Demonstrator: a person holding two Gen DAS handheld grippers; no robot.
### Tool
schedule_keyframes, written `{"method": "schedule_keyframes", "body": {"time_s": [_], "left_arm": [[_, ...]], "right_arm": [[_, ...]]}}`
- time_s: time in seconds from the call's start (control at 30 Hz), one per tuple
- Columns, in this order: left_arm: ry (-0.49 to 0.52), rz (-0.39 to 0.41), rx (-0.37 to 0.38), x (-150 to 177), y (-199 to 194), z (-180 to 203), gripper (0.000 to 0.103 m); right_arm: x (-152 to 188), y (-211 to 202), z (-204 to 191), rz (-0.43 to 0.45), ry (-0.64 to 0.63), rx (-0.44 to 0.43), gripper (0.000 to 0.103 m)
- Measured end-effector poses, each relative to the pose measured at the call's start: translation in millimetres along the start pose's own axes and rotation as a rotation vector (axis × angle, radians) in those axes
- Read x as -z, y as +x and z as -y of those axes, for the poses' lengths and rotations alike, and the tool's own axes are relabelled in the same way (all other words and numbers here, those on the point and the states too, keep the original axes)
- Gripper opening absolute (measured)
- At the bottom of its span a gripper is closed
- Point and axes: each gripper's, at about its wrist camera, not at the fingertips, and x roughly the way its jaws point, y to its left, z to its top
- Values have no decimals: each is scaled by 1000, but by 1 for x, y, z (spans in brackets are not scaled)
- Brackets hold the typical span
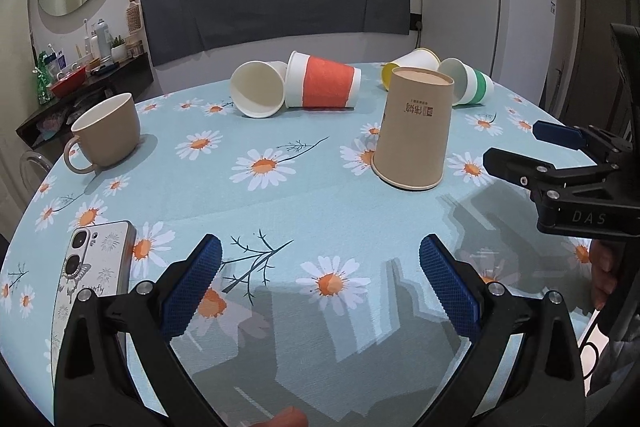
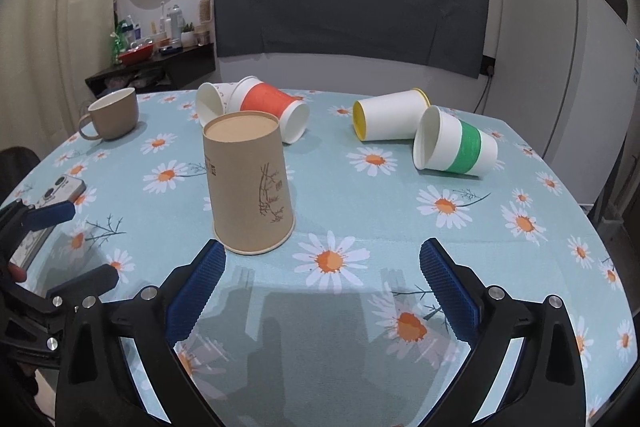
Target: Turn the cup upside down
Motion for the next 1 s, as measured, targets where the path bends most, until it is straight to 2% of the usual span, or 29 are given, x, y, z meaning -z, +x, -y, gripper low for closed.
{"method": "schedule_keyframes", "body": {"time_s": [0.17,0.63,1.0], "left_arm": [[-15,18,-30,2,-1,0,97],[-70,52,3,4,-7,-11,97],[-85,30,4,3,-3,-14,97]], "right_arm": [[10,-1,11,8,63,-68,94],[14,-8,2,47,17,-81,94],[15,-8,4,46,36,-88,94]]}}
